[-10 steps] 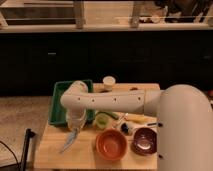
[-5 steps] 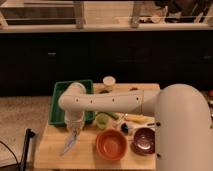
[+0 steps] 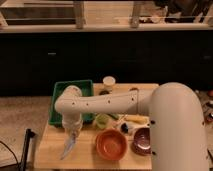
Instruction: Place towel in table surface
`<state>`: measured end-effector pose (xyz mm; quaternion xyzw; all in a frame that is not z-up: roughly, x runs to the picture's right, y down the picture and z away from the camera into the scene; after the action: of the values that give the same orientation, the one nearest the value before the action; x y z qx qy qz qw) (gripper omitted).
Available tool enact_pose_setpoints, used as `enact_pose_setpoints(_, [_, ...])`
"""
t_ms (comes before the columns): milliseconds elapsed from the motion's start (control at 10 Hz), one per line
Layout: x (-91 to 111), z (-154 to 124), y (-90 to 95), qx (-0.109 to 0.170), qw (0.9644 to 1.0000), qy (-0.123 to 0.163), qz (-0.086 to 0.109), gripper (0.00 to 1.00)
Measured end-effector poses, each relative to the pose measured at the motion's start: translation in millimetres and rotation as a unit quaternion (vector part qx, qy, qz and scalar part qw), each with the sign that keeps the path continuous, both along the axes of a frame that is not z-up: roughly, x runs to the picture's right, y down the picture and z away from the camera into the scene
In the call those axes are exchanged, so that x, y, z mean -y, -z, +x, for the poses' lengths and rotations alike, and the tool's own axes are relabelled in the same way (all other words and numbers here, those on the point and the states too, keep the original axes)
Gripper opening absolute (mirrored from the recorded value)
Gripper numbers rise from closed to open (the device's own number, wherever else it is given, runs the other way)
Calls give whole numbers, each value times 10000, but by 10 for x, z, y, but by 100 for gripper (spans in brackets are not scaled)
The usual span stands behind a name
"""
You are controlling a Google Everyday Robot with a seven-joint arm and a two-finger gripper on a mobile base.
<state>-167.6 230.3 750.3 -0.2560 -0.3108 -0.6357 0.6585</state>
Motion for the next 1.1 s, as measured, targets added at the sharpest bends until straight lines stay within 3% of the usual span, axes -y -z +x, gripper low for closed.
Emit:
enact_pose_setpoints(300, [4,66,-91,-241,9987,-437,-44,42])
enact_pose_setpoints(500, [0,89,-121,-224,9982,-562,-25,63])
enact_pose_setpoints(700, [-14,77,-134,-192,9980,-598,-14,78])
enact_pose_setpoints(1100, [-7,97,-160,-204,9973,-704,27,80])
